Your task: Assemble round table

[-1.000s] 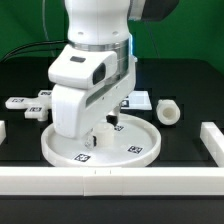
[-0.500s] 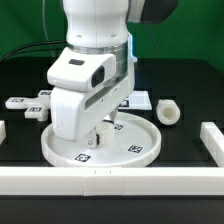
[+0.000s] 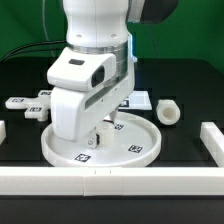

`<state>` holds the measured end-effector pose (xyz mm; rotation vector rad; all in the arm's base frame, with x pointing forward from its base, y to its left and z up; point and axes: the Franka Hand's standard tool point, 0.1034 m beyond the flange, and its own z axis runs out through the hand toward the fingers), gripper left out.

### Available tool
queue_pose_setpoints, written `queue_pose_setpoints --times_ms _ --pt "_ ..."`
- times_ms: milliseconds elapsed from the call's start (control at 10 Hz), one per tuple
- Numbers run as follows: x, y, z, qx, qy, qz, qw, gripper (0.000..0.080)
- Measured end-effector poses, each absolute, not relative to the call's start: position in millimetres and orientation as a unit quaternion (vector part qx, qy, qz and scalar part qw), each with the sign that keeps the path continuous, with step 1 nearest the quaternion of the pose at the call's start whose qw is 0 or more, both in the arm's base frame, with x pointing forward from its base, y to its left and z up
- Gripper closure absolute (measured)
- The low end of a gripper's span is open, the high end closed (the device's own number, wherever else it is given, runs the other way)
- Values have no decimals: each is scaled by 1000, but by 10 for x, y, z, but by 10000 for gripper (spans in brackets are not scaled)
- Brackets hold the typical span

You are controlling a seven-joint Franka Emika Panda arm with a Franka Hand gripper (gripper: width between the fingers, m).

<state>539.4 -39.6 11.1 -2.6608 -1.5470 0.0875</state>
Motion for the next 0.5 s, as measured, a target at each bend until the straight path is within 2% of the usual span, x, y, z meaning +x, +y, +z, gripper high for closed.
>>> queue_pose_setpoints --times_ms 500 --pt "5621 -76 103 -853 -521 15 29 389"
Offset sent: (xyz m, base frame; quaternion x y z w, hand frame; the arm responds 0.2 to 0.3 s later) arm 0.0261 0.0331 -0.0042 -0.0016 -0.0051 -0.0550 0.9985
